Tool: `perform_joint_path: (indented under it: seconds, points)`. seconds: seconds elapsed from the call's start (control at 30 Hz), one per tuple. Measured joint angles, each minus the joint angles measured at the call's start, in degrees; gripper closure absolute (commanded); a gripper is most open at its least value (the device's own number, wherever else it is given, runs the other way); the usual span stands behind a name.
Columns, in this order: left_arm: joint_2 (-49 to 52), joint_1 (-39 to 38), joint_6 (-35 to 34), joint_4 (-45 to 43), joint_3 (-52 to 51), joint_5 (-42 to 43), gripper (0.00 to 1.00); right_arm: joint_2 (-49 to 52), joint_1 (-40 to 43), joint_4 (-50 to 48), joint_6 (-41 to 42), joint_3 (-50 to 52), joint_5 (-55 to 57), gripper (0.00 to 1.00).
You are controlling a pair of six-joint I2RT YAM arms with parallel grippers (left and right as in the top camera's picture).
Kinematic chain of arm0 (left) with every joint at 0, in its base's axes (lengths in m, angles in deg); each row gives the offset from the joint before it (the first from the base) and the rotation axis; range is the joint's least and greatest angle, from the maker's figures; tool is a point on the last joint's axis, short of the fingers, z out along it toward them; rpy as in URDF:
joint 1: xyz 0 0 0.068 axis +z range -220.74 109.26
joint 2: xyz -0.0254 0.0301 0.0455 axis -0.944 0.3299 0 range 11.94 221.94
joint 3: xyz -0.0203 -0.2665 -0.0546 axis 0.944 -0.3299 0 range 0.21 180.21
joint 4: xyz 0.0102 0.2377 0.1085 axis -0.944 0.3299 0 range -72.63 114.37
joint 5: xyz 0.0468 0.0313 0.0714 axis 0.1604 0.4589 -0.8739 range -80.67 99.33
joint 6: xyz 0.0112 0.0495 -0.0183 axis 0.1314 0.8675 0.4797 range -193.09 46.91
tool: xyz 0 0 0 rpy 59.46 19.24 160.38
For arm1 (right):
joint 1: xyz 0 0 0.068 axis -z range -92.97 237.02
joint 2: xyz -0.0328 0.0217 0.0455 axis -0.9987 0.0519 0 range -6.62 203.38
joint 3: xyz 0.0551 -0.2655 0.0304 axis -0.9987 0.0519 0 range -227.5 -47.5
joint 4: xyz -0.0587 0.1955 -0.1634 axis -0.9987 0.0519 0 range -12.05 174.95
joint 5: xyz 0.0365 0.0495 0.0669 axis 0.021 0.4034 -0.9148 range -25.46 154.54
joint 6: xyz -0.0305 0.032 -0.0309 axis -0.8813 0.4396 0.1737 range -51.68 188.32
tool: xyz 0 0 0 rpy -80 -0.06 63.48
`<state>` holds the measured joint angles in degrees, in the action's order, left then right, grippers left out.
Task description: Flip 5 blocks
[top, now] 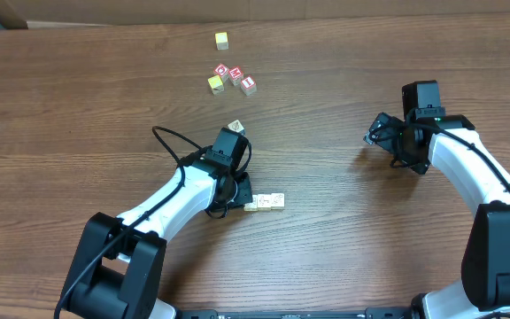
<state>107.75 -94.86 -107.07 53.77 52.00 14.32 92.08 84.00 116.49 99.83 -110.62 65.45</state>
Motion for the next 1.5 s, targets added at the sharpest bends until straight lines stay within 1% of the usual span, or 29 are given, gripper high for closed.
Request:
perform_joint_path:
  seconds: [0.13, 0.23, 0.33, 0.4, 0.47, 0.5, 0.57, 0.67, 0.83, 0.97, 1.27, 1.43, 1.5]
  points:
    - [0.0, 0.5, 0.5, 4.4, 1.2, 0.0, 0.87, 0.0, 0.0, 0.0, 0.0, 0.0, 0.0, 0.0]
    - [0.5, 1.7, 2.2, 11.0, 6.6, 0.0, 0.82, 0.0, 0.0, 0.0, 0.0, 0.0, 0.0, 0.0]
    - [0.7, 3.1, 4.5, 17.2, 15.3, -0.5, 0.74, 0.0, 0.0, 0.0, 0.0, 0.0, 0.0, 0.0]
    - [0.7, 3.6, 5.7, 20.8, 21.9, -1.2, 0.65, 0.0, 0.0, 0.0, 0.0, 0.0, 0.0, 0.0]
    - [0.7, 3.9, 7.1, 23.1, 28.1, -2.6, 0.59, 0.0, 0.0, 0.0, 0.0, 0.0, 0.0, 0.0]
    - [0.7, 3.9, 7.5, 23.5, 30.1, -3.3, 0.57, 0.0, 0.0, 0.0, 0.0, 0.0, 0.0, 0.0]
    - [0.7, 3.9, 8.3, 23.6, 34.0, -4.8, 0.51, 0.0, 0.0, 0.0, 0.0, 0.0, 0.0, 0.0]
    - [0.6, 3.9, 9.1, 20.9, 36.3, -6.7, 0.46, 0.0, 0.0, 0.0, 0.0, 0.0, 0.0, 0.0]
    - [1.0, 3.9, 11.3, 16.0, 36.4, -9.4, 0.46, 0.0, 0.0, 0.0, 0.0, 0.0, 0.0, 0.0]
    - [3.6, 3.9, 13.4, 12.8, 36.5, -10.3, 0.46, 0.0, 0.0, 0.0, 0.0, 0.0, 0.0, 0.0]
    - [15.9, 3.9, 19.2, 12.6, 36.5, -10.9, 0.46, 0.0, 0.0, 0.0, 0.0, 0.0, 0.0, 0.0]
    - [21.5, 3.9, 21.1, 12.1, 36.5, -10.8, 0.46, 0.0, 0.0, 0.0, 0.0, 0.0, 0.0, 0.0]
    - [22.8, 3.9, 21.4, 11.7, 36.5, -10.9, 0.5, 0.0, 0.0, 0.0, 0.0, 0.0, 0.0, 0.0]
